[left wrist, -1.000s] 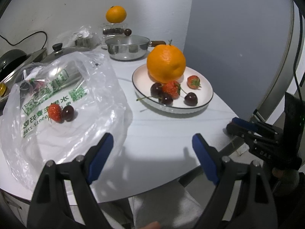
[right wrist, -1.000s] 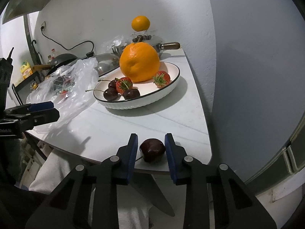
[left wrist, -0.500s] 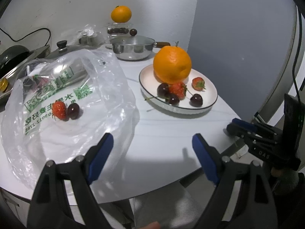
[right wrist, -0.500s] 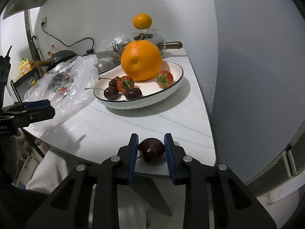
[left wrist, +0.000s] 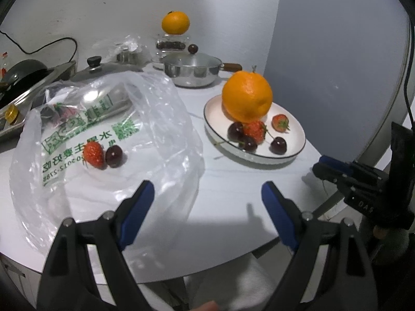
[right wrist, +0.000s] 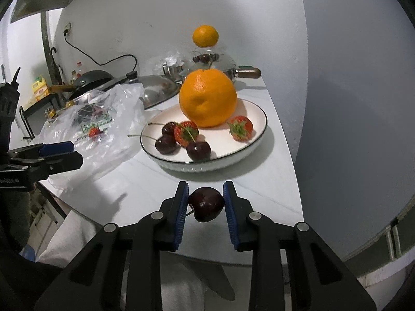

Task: Organize fruits
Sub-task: 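Carry the cherry with the right gripper over the white plate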

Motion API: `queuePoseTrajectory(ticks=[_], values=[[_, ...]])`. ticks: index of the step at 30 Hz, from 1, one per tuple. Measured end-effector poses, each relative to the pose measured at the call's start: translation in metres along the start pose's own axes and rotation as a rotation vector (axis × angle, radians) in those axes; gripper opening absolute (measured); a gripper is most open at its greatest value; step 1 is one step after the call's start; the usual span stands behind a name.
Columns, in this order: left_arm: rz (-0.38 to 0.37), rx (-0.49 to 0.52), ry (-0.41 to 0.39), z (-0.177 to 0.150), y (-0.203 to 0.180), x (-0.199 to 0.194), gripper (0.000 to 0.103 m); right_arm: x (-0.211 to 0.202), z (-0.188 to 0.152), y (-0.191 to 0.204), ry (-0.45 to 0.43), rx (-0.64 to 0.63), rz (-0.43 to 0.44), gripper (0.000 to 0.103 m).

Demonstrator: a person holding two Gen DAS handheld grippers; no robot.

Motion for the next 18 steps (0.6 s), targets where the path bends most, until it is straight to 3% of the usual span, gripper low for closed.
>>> queuePoseTrajectory(ticks=[18], values=[[0.065,-0.051,-0.034,0.018,0.027,-0.007,0.086,0.021,0.049,0.004,-0.037,-0.052,0.022,0.030]])
Point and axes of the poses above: each gripper's, at about its wrist camera, not at the fingertips, and x roughly the way its jaws point, y to its left, z to its top, the point moved 6 cm from there along x, roughly the way its jaws point, and after that the axes turned 5 degrees about -z, right-handed, at the moved point
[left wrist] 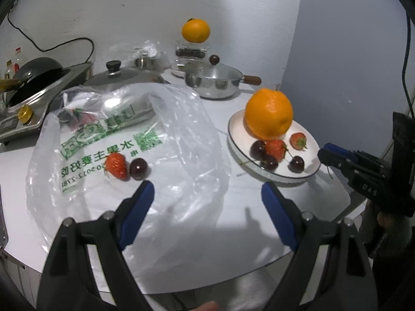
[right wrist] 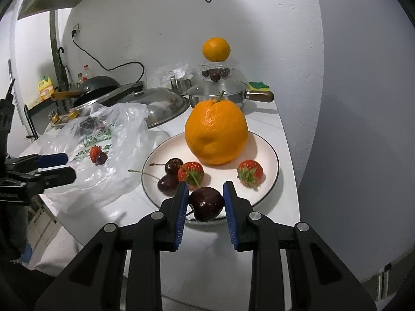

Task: Organize fruits

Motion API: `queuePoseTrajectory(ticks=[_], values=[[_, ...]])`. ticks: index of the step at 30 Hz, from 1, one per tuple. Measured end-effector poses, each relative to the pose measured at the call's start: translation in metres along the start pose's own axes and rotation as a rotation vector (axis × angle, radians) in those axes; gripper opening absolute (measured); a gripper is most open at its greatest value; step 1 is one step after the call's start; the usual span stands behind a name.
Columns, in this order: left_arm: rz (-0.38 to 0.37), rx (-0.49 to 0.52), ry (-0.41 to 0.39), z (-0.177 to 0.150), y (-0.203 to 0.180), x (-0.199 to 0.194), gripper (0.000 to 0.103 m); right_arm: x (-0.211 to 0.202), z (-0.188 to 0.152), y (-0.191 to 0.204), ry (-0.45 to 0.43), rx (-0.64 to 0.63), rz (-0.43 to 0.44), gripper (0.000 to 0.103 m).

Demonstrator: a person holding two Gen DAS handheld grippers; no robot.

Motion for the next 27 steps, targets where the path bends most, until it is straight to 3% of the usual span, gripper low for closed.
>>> queuePoseTrajectory(ticks=[14,27], values=[[0.049,-0.026,0.002,0.009,0.020,0.002,0.086,0.035,0.006,-0.010,0.045,0.014,-0.037,0.030],[0.067,-0.020,0.002,0.017,0.040,-0.002,0.086,0.041,0.004,-0.014,0.081,0.053,-0.079,0.030]])
Point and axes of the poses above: each gripper's, at about its wrist camera, not at the fingertips, and x roughly the way its jaws point, y to its left, z to its top, the point moved 6 cm from there along x, roughly the way its jaws point, and after that the axes turned 5 degrees about -z, right-handed, at the moved point
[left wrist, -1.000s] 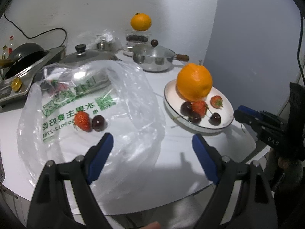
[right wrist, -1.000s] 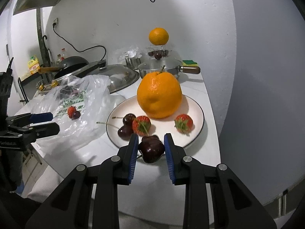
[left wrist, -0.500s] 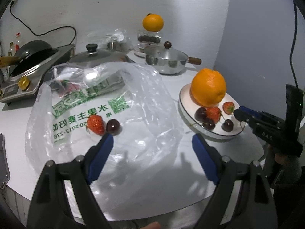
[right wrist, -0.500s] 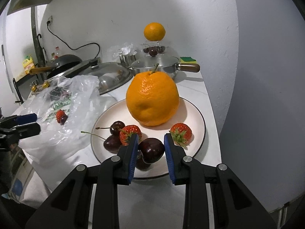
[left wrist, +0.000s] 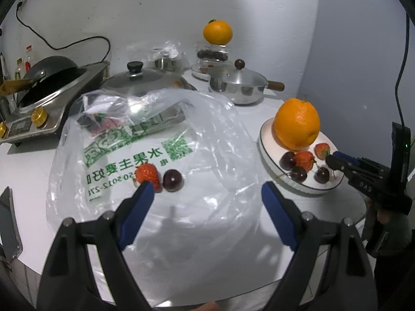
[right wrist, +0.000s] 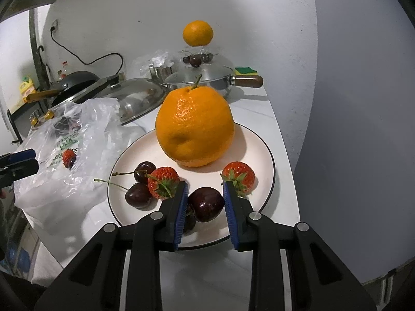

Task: Organize fruits

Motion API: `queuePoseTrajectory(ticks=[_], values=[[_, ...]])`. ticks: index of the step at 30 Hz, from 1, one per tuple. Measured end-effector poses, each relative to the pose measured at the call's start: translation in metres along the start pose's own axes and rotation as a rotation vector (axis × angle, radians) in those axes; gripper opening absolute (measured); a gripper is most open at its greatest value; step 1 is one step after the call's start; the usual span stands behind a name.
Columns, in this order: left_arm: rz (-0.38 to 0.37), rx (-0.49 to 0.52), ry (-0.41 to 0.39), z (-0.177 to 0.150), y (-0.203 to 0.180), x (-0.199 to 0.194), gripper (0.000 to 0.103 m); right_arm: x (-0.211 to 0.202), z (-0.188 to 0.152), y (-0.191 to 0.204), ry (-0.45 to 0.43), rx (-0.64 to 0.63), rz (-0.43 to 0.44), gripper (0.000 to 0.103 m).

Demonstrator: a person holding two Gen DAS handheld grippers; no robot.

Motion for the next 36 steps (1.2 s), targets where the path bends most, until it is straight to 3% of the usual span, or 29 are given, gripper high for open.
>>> queuePoseTrajectory(ticks=[5,16,36], values=[[-0.007,-0.002,-0.006,0.003,0.009,-0.003,0.086,-0.005,0.004,0.002,-0.005,0.002,-0.028,0.044],[-0.012,-0.016,-0.023,0.009,0.039,-0.010,0.086,-0.021,0.025,0.033,-0.042,-0.013,-0.028,0.044],[0.003,-0.046,-0.062,0.013,0.091,-0.030,0.086,-0.023,0.068,0.139,-0.094,-0.115,0.102,0.044]])
Point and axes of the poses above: each gripper's, at about its wrist camera, not at the fingertips, and x roughly the way its jaws point, y to its left, z to its top, the point moved 6 cm from there along x, roughly the way its jaws point, and after that the axes turned 5 degrees about -z, right-handed, at the moved point
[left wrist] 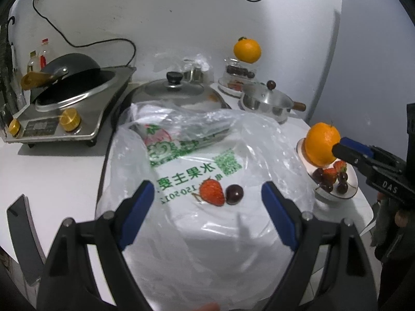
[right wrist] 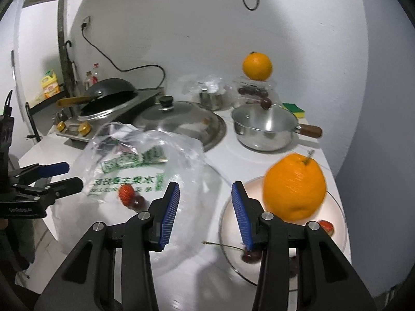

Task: Organize fruits
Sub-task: 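Move both open grippers over the fruit in the plastic bag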

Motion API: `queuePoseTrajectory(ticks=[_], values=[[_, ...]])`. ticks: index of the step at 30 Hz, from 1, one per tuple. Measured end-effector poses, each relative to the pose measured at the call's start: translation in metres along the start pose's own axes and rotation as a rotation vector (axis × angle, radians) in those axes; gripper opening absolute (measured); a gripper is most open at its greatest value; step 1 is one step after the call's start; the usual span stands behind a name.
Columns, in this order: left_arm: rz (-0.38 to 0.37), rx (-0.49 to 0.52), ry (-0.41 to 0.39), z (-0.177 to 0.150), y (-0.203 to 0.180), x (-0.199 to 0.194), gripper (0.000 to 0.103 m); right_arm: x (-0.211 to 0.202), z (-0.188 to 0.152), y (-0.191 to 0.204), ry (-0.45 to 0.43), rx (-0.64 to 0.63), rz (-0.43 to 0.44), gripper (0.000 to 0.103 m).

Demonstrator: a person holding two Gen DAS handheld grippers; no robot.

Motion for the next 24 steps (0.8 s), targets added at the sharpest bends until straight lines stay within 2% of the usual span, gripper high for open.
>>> queuePoseTrajectory(ticks=[10,24], values=[[0.038,-0.043,-0.008,0.000,0.030,-0.004,0.086,0.016,0.008,0.041,0.016,-0.050,0.068,0.045],[0.074,-0.096,-0.004,-0.007,0.074,0.000,0.086,0.067,-0.008,0.090,0.123,-0.119,0.138,0.050]])
Point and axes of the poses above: each gripper's, at about its wrist camera, not at the fingertips, and x roughly the way its jaws point, y to its left, z to its top, the point moved 6 cm from there along x, roughly the way its jaws point, and after that the axes turned 5 degrees about -z, right-handed, at the moved point
